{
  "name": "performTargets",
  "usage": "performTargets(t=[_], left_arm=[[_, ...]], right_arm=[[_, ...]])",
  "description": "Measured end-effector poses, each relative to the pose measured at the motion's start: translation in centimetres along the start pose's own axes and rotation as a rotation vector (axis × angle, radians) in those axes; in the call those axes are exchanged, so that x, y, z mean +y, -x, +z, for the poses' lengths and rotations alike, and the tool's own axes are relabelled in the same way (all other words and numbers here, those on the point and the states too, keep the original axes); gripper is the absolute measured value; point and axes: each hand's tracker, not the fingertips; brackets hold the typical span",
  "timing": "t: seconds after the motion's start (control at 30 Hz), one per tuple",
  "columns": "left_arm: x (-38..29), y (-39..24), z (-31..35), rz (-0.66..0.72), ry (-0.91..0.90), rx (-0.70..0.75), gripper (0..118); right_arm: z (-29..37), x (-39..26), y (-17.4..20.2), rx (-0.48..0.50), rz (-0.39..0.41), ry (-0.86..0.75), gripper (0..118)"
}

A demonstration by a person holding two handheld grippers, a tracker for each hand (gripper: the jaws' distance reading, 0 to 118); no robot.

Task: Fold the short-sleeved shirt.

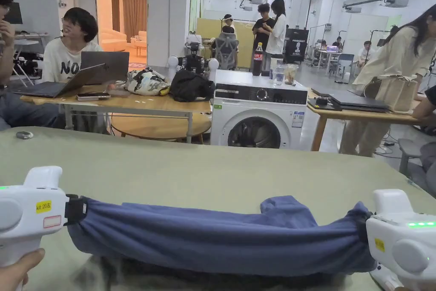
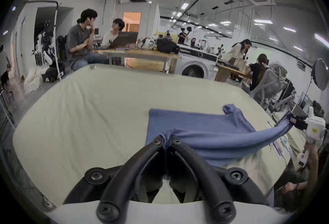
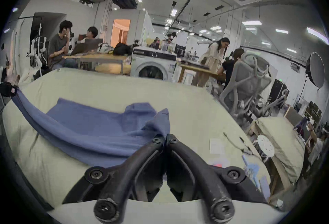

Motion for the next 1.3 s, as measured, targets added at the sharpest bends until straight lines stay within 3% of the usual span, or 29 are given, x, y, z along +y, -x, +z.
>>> performTargets(t=[0.27, 0.47, 0.67, 0.73, 0.8, 0.87, 0.9, 0.93, 0.97, 1.03, 1.2, 1.3], left_arm=[[-7.2, 1.0, -2.1, -0.028, 0.258, 0.021, 0], [-10.6, 1.9, -4.2, -0.036, 0.409, 0.028, 0], [-12.9, 2.5, -6.3, -0.062, 0.514, 0.05, 0], [-13.4, 2.7, -6.8, -0.05, 0.513, 0.052, 0], [-13.4, 2.6, -6.4, -0.017, 0.503, 0.052, 1], [-12.8, 2.6, -6.3, 0.004, 0.496, 0.052, 22], [-12.1, 3.0, -6.4, 0.012, 0.48, 0.06, 36], [-11.5, 2.8, -6.2, 0.005, 0.439, 0.096, 49], [-11.0, 2.5, -6.0, -0.016, 0.406, 0.126, 51], [-10.1, 1.4, -5.5, -0.037, 0.332, 0.139, 51], [-8.8, -0.5, -4.9, -0.035, 0.153, 0.1, 51], [-9.2, -2.5, -3.8, -0.105, 0.013, 0.106, 51]], right_arm=[[-1.5, -7.1, 1.0, 0.039, 0.096, 0.256, 0], [-4.2, -11.7, 1.4, 0.052, 0.121, 0.437, 0], [-5.6, -13.9, 1.6, 0.061, 0.121, 0.505, 3], [-5.7, -14.2, 1.7, 0.05, 0.133, 0.501, 6], [-5.5, -13.8, 1.7, 0.046, 0.117, 0.496, 22], [-5.1, -13.2, 1.7, -0.008, 0.118, 0.469, 48], [-4.9, -12.8, 1.5, -0.017, 0.103, 0.443, 53], [-4.6, -12.3, 1.3, -0.022, 0.072, 0.412, 53], [-4.2, -11.7, 1.2, -0.015, 0.038, 0.389, 53], [-3.5, -10.5, 1.4, -0.003, -0.027, 0.329, 53], [-2.3, -8.8, 3.2, -0.022, -0.104, 0.111, 53], [-1.6, -8.5, 4.7, -0.015, -0.167, -0.012, 53]])
